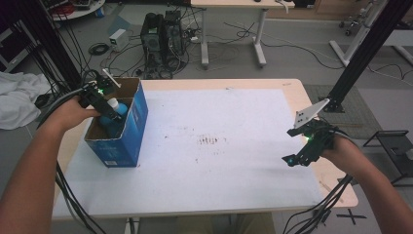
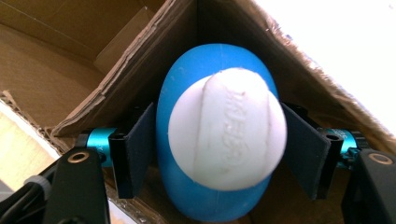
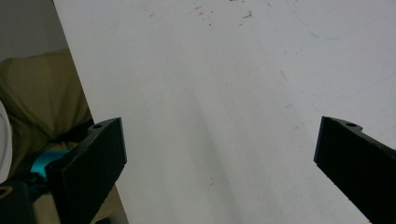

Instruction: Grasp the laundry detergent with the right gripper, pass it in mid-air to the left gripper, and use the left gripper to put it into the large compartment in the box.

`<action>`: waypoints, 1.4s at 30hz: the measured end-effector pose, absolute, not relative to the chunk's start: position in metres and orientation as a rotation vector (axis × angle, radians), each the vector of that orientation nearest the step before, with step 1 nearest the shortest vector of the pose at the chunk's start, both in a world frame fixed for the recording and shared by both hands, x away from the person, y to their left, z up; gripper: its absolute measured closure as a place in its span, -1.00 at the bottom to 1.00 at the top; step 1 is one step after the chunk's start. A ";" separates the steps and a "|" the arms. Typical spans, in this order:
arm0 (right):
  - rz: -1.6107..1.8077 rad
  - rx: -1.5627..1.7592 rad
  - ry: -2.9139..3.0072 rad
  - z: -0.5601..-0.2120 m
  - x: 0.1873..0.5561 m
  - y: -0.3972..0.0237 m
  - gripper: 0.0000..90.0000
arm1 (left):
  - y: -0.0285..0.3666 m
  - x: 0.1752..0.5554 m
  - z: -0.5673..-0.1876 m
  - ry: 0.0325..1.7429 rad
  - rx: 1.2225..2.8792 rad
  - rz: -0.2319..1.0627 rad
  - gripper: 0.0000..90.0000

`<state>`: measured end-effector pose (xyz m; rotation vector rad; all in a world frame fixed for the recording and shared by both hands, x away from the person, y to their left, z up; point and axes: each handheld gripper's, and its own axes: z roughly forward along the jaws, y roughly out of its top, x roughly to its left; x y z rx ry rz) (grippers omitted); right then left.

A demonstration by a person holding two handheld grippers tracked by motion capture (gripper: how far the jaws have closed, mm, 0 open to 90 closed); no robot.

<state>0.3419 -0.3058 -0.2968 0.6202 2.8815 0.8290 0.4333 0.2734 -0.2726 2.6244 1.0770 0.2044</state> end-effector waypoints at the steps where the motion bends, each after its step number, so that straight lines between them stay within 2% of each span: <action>1: 0.841 0.615 2.879 -0.297 0.342 -0.306 -0.97 | 0.273 0.433 -0.272 1.082 2.619 0.213 -0.44; 13: 0.837 0.619 2.876 -0.294 0.339 -0.306 -0.97 | 0.273 0.420 -0.252 1.018 2.608 0.237 -0.44; 27: 0.854 0.611 2.868 -0.293 0.337 -0.307 -0.97 | 0.270 0.400 -0.222 1.026 2.568 0.315 -0.44; 42: 0.886 0.597 2.856 -0.291 0.331 -0.312 -0.97 | 0.229 0.384 -0.201 0.900 2.597 0.373 -0.45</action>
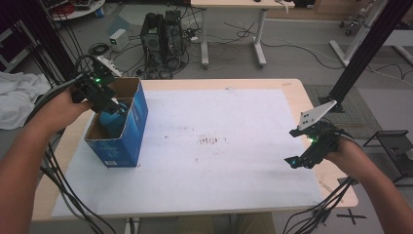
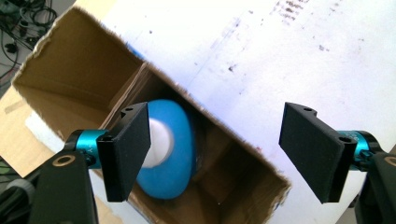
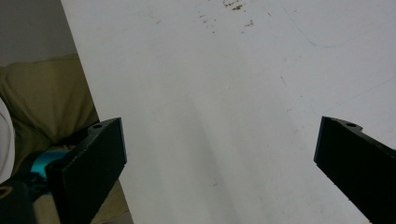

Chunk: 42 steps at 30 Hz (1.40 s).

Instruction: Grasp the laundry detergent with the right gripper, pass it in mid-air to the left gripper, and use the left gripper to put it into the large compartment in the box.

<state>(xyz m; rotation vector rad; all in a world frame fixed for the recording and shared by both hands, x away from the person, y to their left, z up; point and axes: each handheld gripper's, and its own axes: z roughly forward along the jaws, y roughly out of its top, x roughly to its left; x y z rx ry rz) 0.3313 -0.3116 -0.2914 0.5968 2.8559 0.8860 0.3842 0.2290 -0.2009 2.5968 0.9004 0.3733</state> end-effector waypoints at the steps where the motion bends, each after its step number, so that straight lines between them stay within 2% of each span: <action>1: 0.884 0.599 2.854 -0.291 0.331 -0.312 -0.97 | 0.225 0.383 -0.199 0.893 2.605 0.375 -0.45; 5: 0.891 0.588 2.853 -0.290 0.330 -0.314 -0.97 | 0.207 0.380 -0.195 0.851 2.597 0.382 -0.48; 6: 0.899 0.586 2.850 -0.290 0.329 -0.314 -0.97 | 0.203 0.380 -0.193 0.823 2.622 0.385 -0.68; 7: 0.898 0.592 2.850 -0.290 0.329 -0.313 -0.97 | 0.198 0.379 -0.192 0.803 2.630 0.389 -0.72; 11: 0.898 0.586 2.847 -0.288 0.328 -0.313 -0.97 | 0.177 0.377 -0.188 0.738 2.653 0.395 -0.72; 12: 0.903 0.579 2.848 -0.288 0.328 -0.313 -0.97 | 0.170 0.375 -0.191 0.769 2.594 0.391 -0.72; 16: 0.907 0.574 2.845 -0.287 0.327 -0.311 -0.97 | 0.152 0.373 -0.191 0.730 2.596 0.373 -0.72; 20: 0.910 0.574 2.844 -0.287 0.327 -0.311 -0.97 | 0.138 0.373 -0.188 0.650 2.655 0.368 -0.72; 42: 0.905 0.569 2.861 -0.287 0.336 -0.309 -0.97 | 0.077 0.388 -0.220 0.559 2.755 0.310 -0.72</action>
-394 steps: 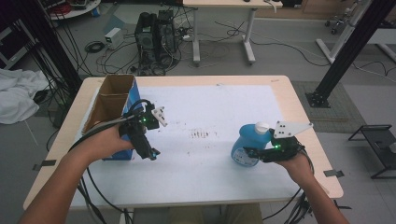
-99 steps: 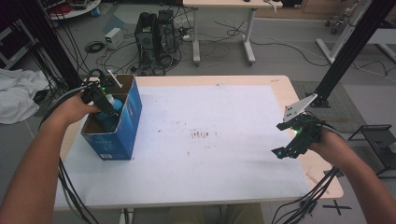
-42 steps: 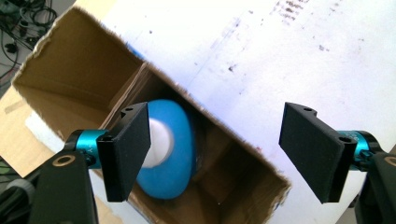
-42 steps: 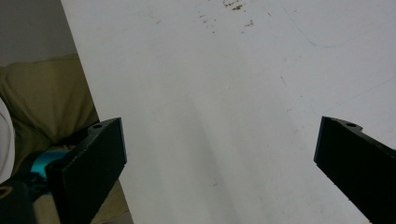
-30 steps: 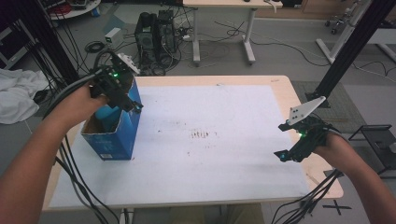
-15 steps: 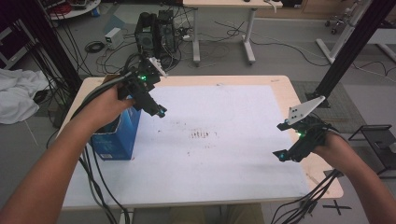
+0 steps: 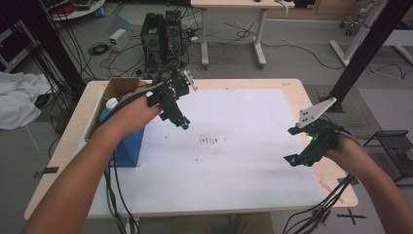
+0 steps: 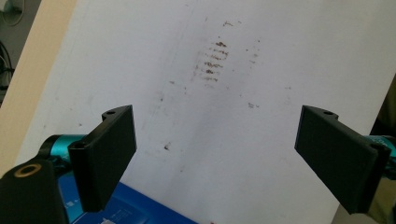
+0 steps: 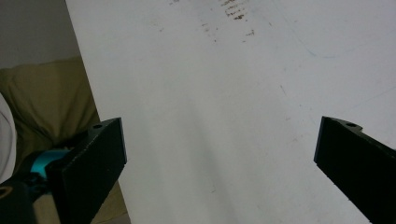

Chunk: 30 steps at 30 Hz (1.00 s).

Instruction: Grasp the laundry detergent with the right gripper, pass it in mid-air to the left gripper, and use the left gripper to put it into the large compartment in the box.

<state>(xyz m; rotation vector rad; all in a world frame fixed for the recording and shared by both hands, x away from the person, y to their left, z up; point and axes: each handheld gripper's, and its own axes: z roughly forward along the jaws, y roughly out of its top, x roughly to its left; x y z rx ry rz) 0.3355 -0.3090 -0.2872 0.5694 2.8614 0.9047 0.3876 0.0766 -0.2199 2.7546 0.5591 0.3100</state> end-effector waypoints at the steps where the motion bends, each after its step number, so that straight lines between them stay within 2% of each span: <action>1: 0.898 0.575 2.859 -0.287 0.336 -0.309 -0.97 | 0.076 0.388 -0.220 0.533 2.777 0.302 -0.72; 30: 0.886 0.591 2.879 -0.287 0.344 -0.303 -0.97 | 0.056 0.398 -0.240 0.470 2.790 0.253 -0.72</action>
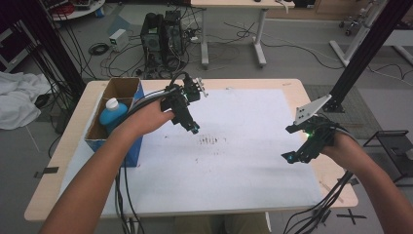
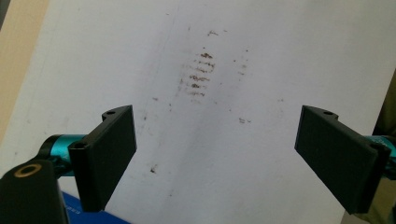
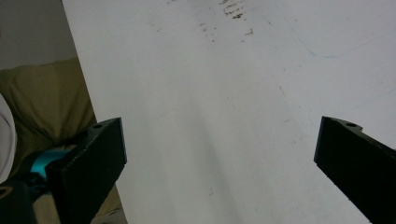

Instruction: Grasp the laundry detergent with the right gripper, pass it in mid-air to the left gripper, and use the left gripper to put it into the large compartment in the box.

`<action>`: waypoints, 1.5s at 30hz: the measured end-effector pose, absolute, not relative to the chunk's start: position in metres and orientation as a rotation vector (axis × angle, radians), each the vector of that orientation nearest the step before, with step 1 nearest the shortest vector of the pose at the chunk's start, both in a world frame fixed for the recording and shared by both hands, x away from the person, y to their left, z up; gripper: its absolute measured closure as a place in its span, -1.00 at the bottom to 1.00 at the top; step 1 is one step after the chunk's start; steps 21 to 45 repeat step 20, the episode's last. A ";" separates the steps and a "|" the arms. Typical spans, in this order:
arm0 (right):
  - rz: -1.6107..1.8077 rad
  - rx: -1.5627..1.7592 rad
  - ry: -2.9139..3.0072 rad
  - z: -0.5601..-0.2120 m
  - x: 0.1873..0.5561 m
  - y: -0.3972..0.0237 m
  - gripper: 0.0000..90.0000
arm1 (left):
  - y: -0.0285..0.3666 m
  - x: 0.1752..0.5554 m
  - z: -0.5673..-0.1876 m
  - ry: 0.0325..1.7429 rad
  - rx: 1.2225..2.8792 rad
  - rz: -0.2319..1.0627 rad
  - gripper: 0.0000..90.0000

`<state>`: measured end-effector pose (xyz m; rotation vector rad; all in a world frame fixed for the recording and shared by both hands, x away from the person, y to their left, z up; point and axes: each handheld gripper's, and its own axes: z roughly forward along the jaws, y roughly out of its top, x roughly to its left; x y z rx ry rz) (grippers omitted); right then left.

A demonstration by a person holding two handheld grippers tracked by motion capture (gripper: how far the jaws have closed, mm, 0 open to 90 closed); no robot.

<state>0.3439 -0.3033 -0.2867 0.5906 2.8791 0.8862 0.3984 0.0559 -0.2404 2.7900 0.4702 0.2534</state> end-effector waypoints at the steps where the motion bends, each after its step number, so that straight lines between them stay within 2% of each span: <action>1: 0.878 0.598 2.884 -0.287 0.344 -0.303 -0.97 | 0.056 0.398 -0.240 0.470 2.799 0.252 -0.72; 45: 0.885 0.581 2.875 -0.287 0.341 -0.301 -0.97 | 0.059 0.395 -0.239 0.488 2.780 0.255 -0.72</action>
